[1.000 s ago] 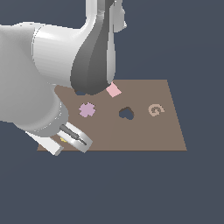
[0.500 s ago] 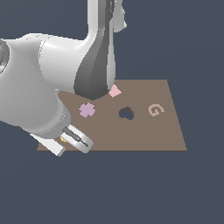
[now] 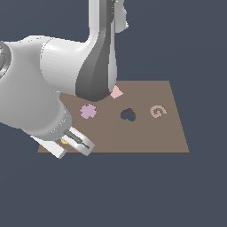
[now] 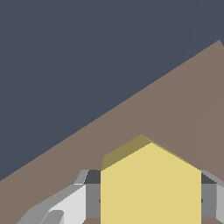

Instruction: Insert a designated object into the corresponding slot on a board.

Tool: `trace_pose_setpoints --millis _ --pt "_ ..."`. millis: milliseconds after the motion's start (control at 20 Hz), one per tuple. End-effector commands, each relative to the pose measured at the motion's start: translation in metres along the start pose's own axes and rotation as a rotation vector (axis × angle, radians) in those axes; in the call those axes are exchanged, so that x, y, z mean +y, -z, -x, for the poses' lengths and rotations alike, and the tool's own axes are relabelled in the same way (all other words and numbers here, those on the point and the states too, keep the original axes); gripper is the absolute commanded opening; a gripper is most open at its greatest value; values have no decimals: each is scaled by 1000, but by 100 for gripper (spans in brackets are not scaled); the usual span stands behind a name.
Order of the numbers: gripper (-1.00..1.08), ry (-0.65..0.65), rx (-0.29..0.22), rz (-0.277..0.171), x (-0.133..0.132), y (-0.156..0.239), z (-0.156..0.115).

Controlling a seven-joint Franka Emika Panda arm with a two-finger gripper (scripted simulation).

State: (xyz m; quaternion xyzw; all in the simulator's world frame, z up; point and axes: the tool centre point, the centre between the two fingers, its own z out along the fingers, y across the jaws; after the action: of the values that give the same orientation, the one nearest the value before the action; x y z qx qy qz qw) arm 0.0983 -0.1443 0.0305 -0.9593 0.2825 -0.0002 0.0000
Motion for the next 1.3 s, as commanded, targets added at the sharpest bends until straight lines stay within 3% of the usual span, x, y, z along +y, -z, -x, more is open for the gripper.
trace_pose_setpoints --millis 0,650,1250 --pt "-100 0 0 0 0 0 0" --pt "-100 10 0 0 5 1 12" --pt "-100 47 -1 0 27 3 60"
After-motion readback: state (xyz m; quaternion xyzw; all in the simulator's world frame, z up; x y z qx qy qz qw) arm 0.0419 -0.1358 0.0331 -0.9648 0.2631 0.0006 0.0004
